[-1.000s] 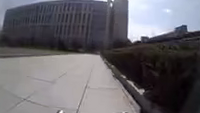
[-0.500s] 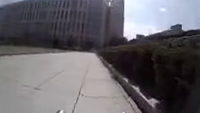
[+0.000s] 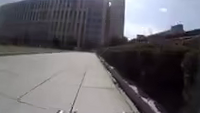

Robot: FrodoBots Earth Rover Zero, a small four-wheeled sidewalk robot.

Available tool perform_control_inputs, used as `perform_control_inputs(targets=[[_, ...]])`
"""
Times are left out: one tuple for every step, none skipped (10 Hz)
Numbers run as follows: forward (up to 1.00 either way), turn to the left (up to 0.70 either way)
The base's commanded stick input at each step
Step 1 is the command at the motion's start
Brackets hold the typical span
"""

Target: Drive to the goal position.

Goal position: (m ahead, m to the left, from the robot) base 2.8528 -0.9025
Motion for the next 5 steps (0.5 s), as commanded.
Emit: perform_control_inputs(targets=[[0.70, 0.00], [0.70, 0.00], [0.70, 0.00], [0.70, 0.00], [0.70, 0.00]])
